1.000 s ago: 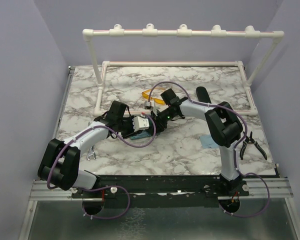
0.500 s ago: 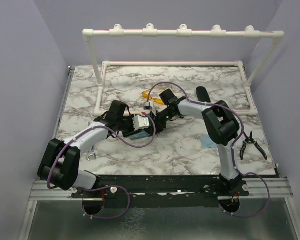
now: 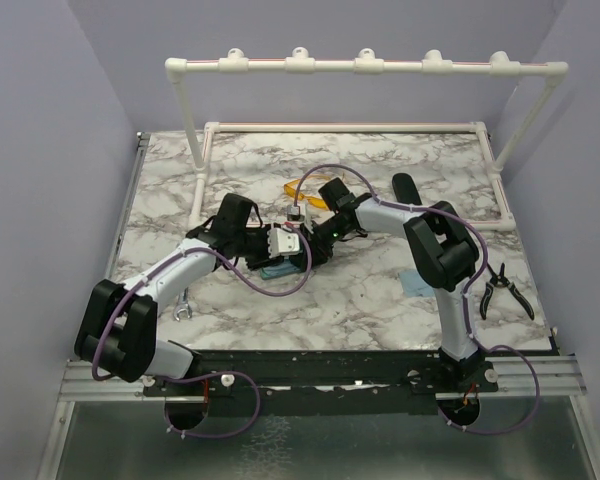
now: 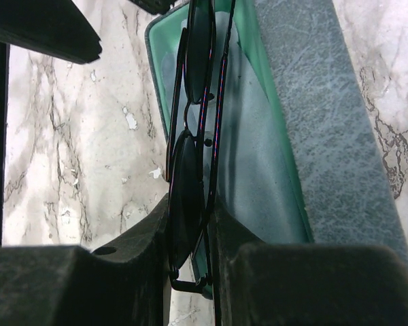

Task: Organize the sunglasses
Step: Place the sunglasses in the sunglasses case.

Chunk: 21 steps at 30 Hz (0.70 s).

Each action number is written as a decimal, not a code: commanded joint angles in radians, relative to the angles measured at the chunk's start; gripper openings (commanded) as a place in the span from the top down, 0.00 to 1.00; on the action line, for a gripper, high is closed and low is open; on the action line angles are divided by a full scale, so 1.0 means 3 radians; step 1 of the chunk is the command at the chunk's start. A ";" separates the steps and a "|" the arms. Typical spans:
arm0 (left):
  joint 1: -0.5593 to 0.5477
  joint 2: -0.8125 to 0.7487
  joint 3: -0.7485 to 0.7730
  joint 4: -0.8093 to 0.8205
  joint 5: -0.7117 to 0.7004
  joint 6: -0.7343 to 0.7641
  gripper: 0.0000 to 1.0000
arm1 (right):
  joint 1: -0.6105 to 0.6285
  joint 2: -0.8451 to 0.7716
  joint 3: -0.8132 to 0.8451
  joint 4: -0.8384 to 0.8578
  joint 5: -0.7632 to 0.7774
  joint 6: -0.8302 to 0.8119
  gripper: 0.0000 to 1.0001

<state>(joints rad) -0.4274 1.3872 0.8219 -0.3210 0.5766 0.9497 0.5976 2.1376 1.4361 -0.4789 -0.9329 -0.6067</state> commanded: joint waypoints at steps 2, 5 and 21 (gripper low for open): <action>0.0055 -0.0017 0.0179 -0.0654 0.0186 0.0442 0.51 | 0.0028 -0.0027 -0.0008 -0.0156 -0.0062 -0.0242 0.79; 0.0059 0.0014 0.0230 -0.0676 0.0158 0.0450 0.50 | 0.0029 -0.0023 0.0014 -0.0181 -0.0050 -0.0269 0.79; -0.0023 0.0279 0.0113 -0.0152 -0.0184 0.0318 0.63 | 0.0028 -0.0049 -0.0048 -0.0128 -0.0009 -0.0371 0.79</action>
<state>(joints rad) -0.4267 1.4548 0.8600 -0.3828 0.5335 1.0336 0.6010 2.1372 1.4334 -0.4973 -0.9340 -0.6964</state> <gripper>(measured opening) 0.408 0.228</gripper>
